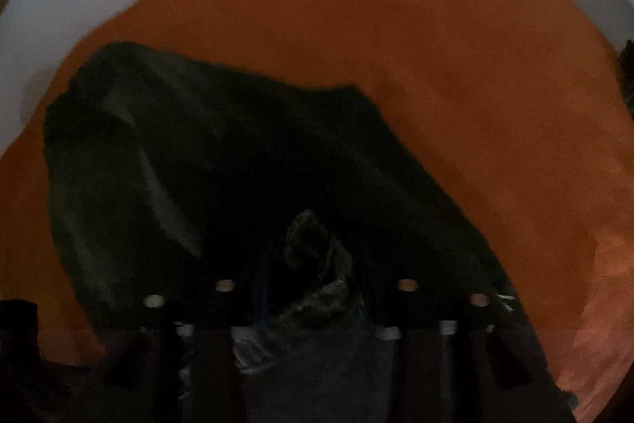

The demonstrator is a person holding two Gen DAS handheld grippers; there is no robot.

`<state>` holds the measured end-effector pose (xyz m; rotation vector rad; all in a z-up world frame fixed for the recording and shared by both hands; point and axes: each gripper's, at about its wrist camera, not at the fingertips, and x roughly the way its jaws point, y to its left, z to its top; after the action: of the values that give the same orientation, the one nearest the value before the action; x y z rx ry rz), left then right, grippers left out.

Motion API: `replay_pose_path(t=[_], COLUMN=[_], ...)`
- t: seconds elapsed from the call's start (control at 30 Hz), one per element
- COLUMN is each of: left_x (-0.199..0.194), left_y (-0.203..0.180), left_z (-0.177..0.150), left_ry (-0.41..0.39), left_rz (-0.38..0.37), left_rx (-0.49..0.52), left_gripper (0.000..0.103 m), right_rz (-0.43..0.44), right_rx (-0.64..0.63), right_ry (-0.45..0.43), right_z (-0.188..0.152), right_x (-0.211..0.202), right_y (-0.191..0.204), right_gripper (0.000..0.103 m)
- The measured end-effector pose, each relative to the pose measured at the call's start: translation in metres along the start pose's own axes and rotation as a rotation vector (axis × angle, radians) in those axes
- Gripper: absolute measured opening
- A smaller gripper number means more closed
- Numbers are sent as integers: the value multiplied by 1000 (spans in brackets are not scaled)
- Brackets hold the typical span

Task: Fold clothes

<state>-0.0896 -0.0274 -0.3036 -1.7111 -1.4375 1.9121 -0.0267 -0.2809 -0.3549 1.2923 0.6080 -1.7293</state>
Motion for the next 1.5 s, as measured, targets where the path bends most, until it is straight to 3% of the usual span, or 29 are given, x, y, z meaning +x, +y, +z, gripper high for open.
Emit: replay_pose_path(t=[0.07,0.13,0.23,0.4,0.53,0.67,0.7,0.8,0.9,1.0,1.13,1.23,1.27,1.33,1.4,1.5], left_x=[-1,-3,-11,-25,-11,-42,-33,-20,-20,-13,3,12,16,24,29,30], left_y=[0,-2,-15,-62,-100,-44,-52,-66,-67,-70,-77,-82,-86,-93,-96,-96], left_z=[0,-1,-2,2,32,33,33,35,25,16,6,-6,-8,-13,-15,-14], left_ry=[3,4,-22,-108,-159,-120,-115,-111,-104,-93,-72,-62,-58,-50,-45,-41], left_rz=[4,20,57,118,195,227,229,221,213,216,226,229,228,227,226,223], left_rx=[1,13,78,287,422,446,444,436,442,452,453,477,485,500,506,500], left_gripper=[56,56,56,56,56,56,56,56,56,56,56,56,56,56,56,56], right_rz=[15,4,-80,-88,-186,-58,-27,23,15,48,66,-2,-24,-77,-120,-108], right_rx=[21,62,110,322,559,785,806,806,778,857,975,948,926,845,764,761], right_ry=[37,-25,-115,-209,-198,-167,-175,-179,-194,-132,61,105,103,99,102,38], right_z=[2,-6,-39,-176,-289,-359,-365,-371,-355,-351,-341,-333,-329,-318,-308,-320], right_x=[8,-25,-83,-141,-149,-140,-138,-139,-158,-158,-136,-134,-134,-136,-140,-158], right_y=[-6,-15,-30,-60,-82,-108,-112,-115,-105,-105,-102,-96,-96,-92,-87,-89], right_gripper=[48,66,71,71,71,71,69,38,36,85,85,83,81,41,30,21])
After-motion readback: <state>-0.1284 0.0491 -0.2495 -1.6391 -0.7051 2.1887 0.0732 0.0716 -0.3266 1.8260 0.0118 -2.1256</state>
